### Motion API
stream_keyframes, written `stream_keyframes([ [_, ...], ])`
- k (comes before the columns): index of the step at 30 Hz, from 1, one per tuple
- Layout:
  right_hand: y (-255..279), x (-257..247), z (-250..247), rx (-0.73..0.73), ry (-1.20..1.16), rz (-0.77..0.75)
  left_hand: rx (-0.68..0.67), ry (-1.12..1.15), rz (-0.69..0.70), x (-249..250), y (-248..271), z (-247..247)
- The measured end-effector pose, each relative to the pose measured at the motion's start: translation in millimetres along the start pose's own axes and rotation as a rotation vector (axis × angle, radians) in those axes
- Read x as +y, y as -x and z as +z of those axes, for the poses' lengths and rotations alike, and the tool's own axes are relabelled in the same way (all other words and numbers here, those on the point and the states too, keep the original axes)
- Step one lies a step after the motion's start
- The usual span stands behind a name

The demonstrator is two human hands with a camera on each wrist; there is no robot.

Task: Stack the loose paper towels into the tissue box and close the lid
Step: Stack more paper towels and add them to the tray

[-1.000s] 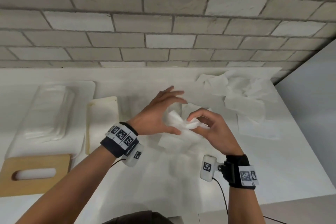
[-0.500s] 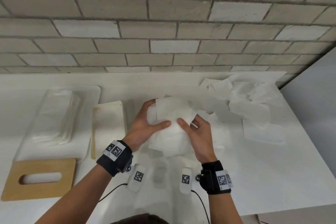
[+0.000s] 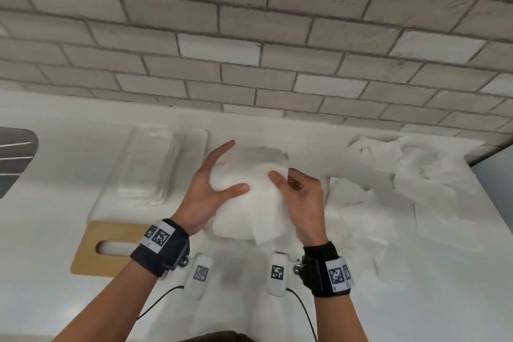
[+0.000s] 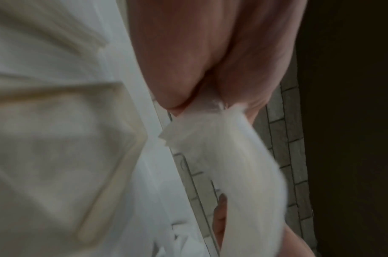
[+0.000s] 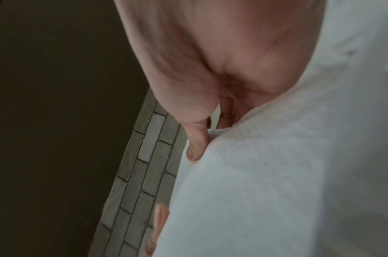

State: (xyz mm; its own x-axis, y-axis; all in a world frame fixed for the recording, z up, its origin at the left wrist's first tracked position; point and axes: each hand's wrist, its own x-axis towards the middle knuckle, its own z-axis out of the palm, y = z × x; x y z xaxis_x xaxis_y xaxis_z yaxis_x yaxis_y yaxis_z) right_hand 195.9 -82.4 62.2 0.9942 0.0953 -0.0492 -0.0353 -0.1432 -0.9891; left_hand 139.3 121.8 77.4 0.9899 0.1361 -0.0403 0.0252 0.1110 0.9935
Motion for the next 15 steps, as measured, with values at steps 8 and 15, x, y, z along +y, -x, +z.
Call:
stream_keyframes([
  [8, -1, 24, 78, 0.058, 0.026, 0.097, 0.160, -0.328, 0.044, -17, 17, -88],
  [15, -5, 54, 97, 0.098, 0.169, 0.226, 0.237, -0.364, -0.096, -64, 30, -122],
])
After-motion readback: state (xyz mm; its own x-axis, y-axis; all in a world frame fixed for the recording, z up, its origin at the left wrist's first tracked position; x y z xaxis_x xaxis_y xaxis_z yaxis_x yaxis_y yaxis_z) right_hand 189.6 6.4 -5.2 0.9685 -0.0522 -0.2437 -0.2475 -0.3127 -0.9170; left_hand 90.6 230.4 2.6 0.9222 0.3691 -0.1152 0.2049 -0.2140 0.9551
